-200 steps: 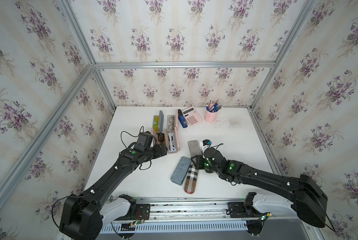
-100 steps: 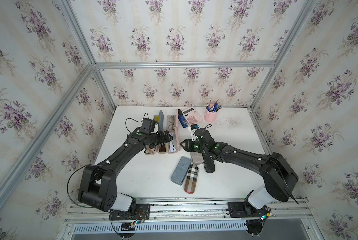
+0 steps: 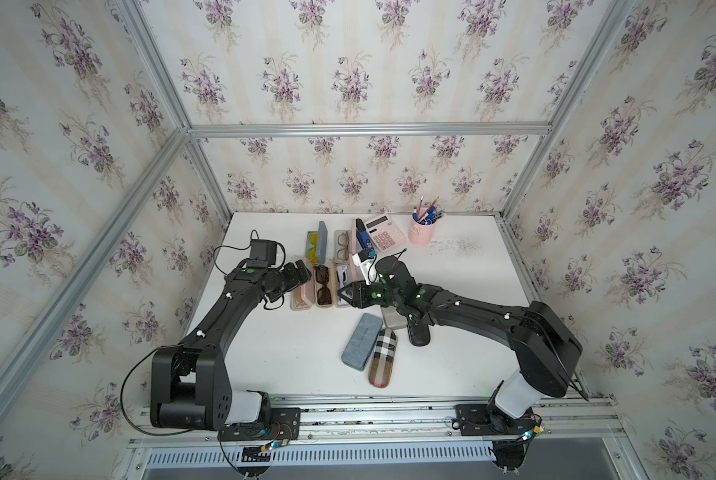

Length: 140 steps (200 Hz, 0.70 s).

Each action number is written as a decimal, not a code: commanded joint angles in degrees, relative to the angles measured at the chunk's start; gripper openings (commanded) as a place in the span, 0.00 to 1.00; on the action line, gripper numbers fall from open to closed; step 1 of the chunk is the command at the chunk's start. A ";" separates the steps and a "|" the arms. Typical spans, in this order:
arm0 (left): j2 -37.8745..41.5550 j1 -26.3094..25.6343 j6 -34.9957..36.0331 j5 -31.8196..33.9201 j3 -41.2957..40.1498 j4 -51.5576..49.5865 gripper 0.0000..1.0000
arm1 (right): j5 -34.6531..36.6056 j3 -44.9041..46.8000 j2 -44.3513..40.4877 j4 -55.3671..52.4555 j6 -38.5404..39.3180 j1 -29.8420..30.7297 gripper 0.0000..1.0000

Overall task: Close the glasses case
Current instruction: Close the glasses case at the center of the board.

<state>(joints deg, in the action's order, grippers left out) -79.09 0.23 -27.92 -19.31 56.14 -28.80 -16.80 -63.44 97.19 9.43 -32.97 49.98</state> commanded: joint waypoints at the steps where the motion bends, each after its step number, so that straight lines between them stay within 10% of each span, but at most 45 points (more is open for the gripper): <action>1: 0.16 3.68 -0.14 -0.26 -2.51 0.81 0.91 | 0.12 -4.80 4.68 0.69 -0.71 1.29 0.42; 140: -14.85 9.18 1.12 -0.52 -1.50 8.96 0.62 | 2.31 -27.79 24.78 -8.10 -1.31 3.60 0.41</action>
<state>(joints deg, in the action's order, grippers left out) -92.07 9.37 -27.57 -18.15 53.78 -22.96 -15.62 -90.59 121.05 1.85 -34.30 53.67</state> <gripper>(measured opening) 0.648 0.412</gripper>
